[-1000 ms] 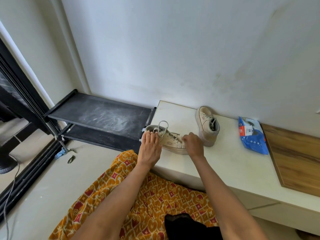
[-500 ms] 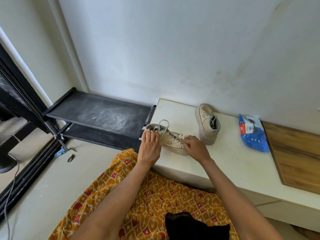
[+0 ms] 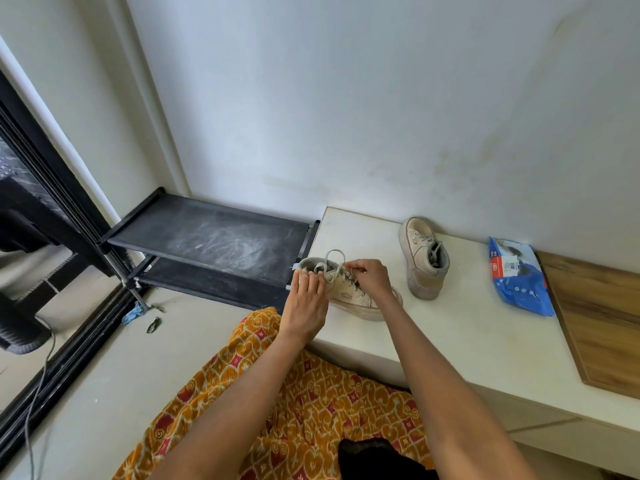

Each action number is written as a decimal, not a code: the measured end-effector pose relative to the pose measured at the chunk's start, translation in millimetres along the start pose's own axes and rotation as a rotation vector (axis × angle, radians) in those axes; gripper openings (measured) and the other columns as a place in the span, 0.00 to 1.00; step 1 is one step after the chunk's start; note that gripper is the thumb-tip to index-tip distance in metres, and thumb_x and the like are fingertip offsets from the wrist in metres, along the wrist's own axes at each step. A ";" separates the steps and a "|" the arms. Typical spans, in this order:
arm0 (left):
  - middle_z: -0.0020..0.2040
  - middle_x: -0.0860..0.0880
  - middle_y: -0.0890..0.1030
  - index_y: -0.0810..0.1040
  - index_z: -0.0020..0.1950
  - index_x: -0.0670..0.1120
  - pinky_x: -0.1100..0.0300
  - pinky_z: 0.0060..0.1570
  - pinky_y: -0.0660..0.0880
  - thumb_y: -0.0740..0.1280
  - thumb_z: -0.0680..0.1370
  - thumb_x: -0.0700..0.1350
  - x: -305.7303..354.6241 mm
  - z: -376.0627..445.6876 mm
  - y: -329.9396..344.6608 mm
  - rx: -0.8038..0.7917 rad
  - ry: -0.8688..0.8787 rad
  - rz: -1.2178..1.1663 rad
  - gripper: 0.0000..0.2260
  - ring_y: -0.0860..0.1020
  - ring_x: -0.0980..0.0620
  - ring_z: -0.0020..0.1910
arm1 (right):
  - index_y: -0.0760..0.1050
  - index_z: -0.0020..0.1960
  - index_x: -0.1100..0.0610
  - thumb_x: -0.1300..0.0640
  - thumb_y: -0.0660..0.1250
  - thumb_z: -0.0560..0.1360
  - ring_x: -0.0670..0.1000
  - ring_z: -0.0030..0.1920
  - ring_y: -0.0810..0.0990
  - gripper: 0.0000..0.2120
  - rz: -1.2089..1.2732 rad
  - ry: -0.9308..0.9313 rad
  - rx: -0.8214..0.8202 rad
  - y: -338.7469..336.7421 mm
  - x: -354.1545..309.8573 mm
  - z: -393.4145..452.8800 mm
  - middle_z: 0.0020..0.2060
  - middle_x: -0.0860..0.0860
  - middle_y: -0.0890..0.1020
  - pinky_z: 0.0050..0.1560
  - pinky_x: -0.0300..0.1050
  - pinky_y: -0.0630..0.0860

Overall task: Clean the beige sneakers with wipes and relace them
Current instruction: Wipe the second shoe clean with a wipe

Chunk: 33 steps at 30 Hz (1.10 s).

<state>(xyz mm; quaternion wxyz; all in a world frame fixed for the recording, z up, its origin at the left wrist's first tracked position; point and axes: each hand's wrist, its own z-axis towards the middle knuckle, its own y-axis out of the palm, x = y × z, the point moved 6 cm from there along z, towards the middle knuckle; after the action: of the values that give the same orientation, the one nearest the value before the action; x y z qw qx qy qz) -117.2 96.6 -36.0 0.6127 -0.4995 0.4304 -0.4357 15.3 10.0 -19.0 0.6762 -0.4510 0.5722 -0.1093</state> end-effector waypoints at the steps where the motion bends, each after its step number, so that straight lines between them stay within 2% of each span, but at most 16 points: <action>1: 0.71 0.36 0.63 0.52 0.76 0.36 0.43 0.74 0.46 0.45 0.82 0.48 0.0 0.1 -0.2 0.000 0.006 0.008 0.25 0.59 0.37 0.72 | 0.82 0.55 0.58 0.66 0.63 0.75 0.54 0.55 0.81 0.13 -0.023 -0.045 -0.016 -0.9 2.4 -4.1 0.52 0.55 0.84 0.53 0.40 0.73; 3: 0.70 0.37 0.63 0.51 0.76 0.36 0.42 0.74 0.48 0.44 0.81 0.48 0.6 0.1 0.1 0.001 0.008 0.017 0.25 0.60 0.37 0.71 | 0.81 0.56 0.56 0.65 0.66 0.75 0.57 0.53 0.79 0.13 -0.153 -0.138 -0.030 -2.7 17.6 -13.1 0.50 0.55 0.84 0.48 0.44 0.74; 5: 0.70 0.37 0.63 0.51 0.76 0.36 0.42 0.74 0.49 0.44 0.81 0.48 1.2 1.1 0.8 -0.002 0.002 0.017 0.25 0.60 0.36 0.71 | 0.82 0.56 0.56 0.60 0.67 0.75 0.57 0.51 0.76 0.11 -0.309 -0.170 -0.021 -12.2 36.5 -18.0 0.47 0.55 0.83 0.43 0.46 0.70; 8: 0.70 0.37 0.63 0.51 0.75 0.36 0.41 0.73 0.49 0.43 0.81 0.48 0.6 1.8 2.6 -0.003 0.016 0.026 0.26 0.60 0.36 0.70 | 0.82 0.55 0.54 0.55 0.63 0.77 0.57 0.52 0.76 0.11 -0.526 -0.077 -0.013 -28.3 50.5 -15.7 0.51 0.57 0.81 0.49 0.47 0.72; 10: 0.70 0.37 0.64 0.51 0.75 0.36 0.41 0.74 0.49 0.43 0.80 0.48 0.1 1.8 2.4 0.003 0.025 0.038 0.26 0.61 0.36 0.70 | 0.82 0.54 0.55 0.60 0.64 0.76 0.58 0.55 0.77 0.10 -0.443 -0.010 0.016 -30.2 36.6 -10.0 0.51 0.58 0.81 0.54 0.48 0.74; 12: 0.69 0.37 0.64 0.53 0.75 0.36 0.41 0.73 0.49 0.45 0.81 0.48 0.5 1.6 1.3 0.007 0.026 0.031 0.25 0.61 0.36 0.70 | 0.82 0.54 0.57 0.64 0.63 0.75 0.57 0.57 0.78 0.12 -0.191 0.000 0.077 -25.1 12.6 -0.7 0.52 0.58 0.83 0.55 0.46 0.74; 14: 0.68 0.37 0.65 0.54 0.74 0.36 0.41 0.73 0.51 0.48 0.81 0.48 0.9 1.5 0.8 0.008 0.021 0.019 0.24 0.62 0.37 0.69 | 0.81 0.55 0.60 0.66 0.62 0.75 0.56 0.54 0.80 0.13 -0.012 -0.043 0.075 -15.7 -12.2 4.0 0.52 0.56 0.83 0.52 0.44 0.72; 15: 0.67 0.38 0.66 0.56 0.74 0.36 0.41 0.73 0.52 0.49 0.81 0.48 1.1 1.4 0.7 0.013 0.021 0.019 0.24 0.63 0.37 0.68 | 0.82 0.54 0.61 0.68 0.61 0.75 0.57 0.51 0.80 0.13 -0.003 -0.094 0.022 -6.8 -20.6 4.5 0.50 0.57 0.83 0.49 0.44 0.72; 18: 0.64 0.38 0.70 0.61 0.72 0.36 0.41 0.73 0.54 0.51 0.81 0.48 0.1 1.9 -0.1 0.042 0.021 0.045 0.23 0.67 0.37 0.65 | 0.80 0.46 0.61 0.69 0.60 0.72 0.58 0.46 0.75 0.11 -0.154 -0.224 -0.092 12.1 -18.8 0.3 0.44 0.59 0.82 0.43 0.49 0.71; 21: 0.64 0.39 0.69 0.60 0.72 0.36 0.41 0.72 0.54 0.49 0.81 0.48 1.2 1.1 1.6 0.042 0.029 0.056 0.23 0.67 0.38 0.65 | 0.78 0.58 0.54 0.63 0.61 0.76 0.57 0.55 0.72 0.14 -0.587 -0.324 -0.065 3.6 6.1 -7.1 0.52 0.51 0.81 0.48 0.51 0.69; 23: 0.65 0.38 0.68 0.59 0.72 0.36 0.41 0.73 0.53 0.48 0.81 0.48 1.8 2.1 2.1 0.045 0.027 0.064 0.24 0.66 0.38 0.65 | 0.75 0.61 0.54 0.63 0.59 0.76 0.57 0.58 0.70 0.16 -0.737 -0.287 -0.040 -8.6 29.8 -13.0 0.55 0.51 0.79 0.51 0.51 0.68; 26: 0.65 0.38 0.68 0.58 0.72 0.36 0.41 0.72 0.53 0.47 0.81 0.48 2.6 2.3 2.3 0.044 0.018 0.076 0.24 0.66 0.37 0.65 | 0.76 0.61 0.56 0.65 0.55 0.75 0.57 0.60 0.69 0.19 -0.826 -0.124 -0.042 -24.8 59.7 -15.5 0.58 0.52 0.78 0.54 0.52 0.69; 28: 0.64 0.38 0.68 0.59 0.72 0.36 0.41 0.72 0.54 0.47 0.81 0.48 4.6 1.9 2.7 0.038 0.022 0.068 0.23 0.66 0.37 0.65 | 0.77 0.61 0.56 0.63 0.54 0.78 0.58 0.61 0.69 0.18 -0.710 -0.040 -0.077 -28.8 65.2 -12.8 0.59 0.54 0.78 0.57 0.52 0.70; 29: 0.63 0.38 0.69 0.60 0.71 0.36 0.41 0.72 0.55 0.48 0.81 0.48 4.7 2.3 2.4 0.045 0.017 0.062 0.23 0.66 0.37 0.65 | 0.77 0.62 0.55 0.61 0.54 0.79 0.58 0.62 0.69 0.17 -0.577 -0.036 -0.062 -29.9 59.8 -11.9 0.60 0.54 0.78 0.58 0.52 0.69; 31: 0.61 0.38 0.71 0.63 0.69 0.36 0.41 0.72 0.56 0.51 0.80 0.48 4.1 3.3 -0.2 0.059 -0.001 0.055 0.22 0.68 0.37 0.63 | 0.75 0.65 0.53 0.58 0.56 0.80 0.56 0.62 0.68 0.16 -0.322 -0.090 0.011 -28.5 37.4 -13.0 0.61 0.51 0.78 0.59 0.51 0.68; 33: 0.60 0.38 0.71 0.64 0.68 0.36 0.41 0.72 0.57 0.51 0.80 0.48 4.4 3.8 0.4 0.054 0.001 0.050 0.21 0.69 0.37 0.63 | 0.75 0.65 0.53 0.61 0.57 0.79 0.56 0.62 0.69 0.17 -0.274 -0.213 0.008 -17.4 14.3 -18.3 0.61 0.50 0.78 0.57 0.51 0.68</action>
<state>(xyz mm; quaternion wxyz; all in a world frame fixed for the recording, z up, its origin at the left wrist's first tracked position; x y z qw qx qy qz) -112.4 93.3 -36.4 0.6367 -0.4716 0.4310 -0.4318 10.3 -18.3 -14.7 0.7135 -0.5312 0.4301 -0.1542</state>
